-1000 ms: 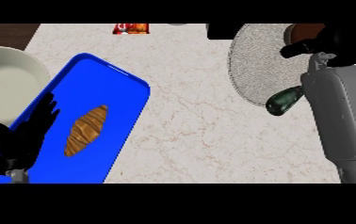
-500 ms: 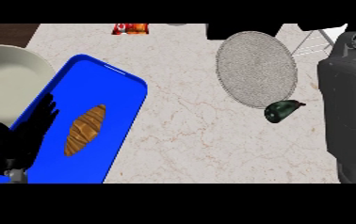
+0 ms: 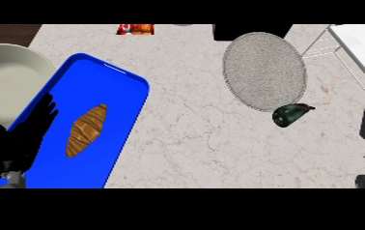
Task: Pick the cupcake from the placemat and place it in the tiered shelf
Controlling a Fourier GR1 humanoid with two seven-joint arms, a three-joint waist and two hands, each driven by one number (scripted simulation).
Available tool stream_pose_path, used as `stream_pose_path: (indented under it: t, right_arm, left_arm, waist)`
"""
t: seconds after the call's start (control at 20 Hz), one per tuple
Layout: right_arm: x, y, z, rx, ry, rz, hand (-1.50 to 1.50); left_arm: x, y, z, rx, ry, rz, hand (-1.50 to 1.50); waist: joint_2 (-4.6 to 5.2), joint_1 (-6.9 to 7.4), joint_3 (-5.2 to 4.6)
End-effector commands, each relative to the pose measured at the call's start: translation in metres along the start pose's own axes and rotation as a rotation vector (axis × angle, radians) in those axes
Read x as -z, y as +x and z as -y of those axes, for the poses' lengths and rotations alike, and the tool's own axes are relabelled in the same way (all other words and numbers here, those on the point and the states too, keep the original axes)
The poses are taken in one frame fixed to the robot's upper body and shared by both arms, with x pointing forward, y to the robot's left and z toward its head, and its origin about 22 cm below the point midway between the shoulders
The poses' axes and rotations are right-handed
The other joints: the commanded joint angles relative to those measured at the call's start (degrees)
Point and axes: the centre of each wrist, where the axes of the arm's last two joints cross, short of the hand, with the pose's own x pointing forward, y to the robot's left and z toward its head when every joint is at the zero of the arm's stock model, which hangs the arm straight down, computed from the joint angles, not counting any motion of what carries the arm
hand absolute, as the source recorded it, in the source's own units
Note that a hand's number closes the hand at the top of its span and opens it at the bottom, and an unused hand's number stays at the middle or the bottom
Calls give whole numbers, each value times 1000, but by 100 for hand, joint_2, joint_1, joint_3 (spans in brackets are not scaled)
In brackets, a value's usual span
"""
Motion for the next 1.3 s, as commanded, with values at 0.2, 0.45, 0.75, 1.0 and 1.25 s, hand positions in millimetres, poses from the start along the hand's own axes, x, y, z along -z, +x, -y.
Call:
stream_pose_path:
  t: [0.2,0.45,0.75,1.0,1.25]
  right_arm:
    - [43,16,28,-205,-9,-189,150]
    - [60,15,25,-245,-9,-207,150]
    - [103,-11,25,-310,-46,-240,150]
    - [125,-43,21,-343,-39,-249,150]
    - [145,-75,-4,-269,-55,-296,150]
  left_arm:
    - [-6,-5,11,0,-19,0,0]
    - [9,9,-8,0,4,10,0]
    - [-11,-15,19,-9,-16,6,0]
    - [5,7,10,5,5,15,0]
    - [-9,-10,8,-2,-12,18,0]
  waist:
    - [16,38,2]
    - [32,13,3]
    - [28,58,8]
    - [26,-2,10]
    - [41,82,14]
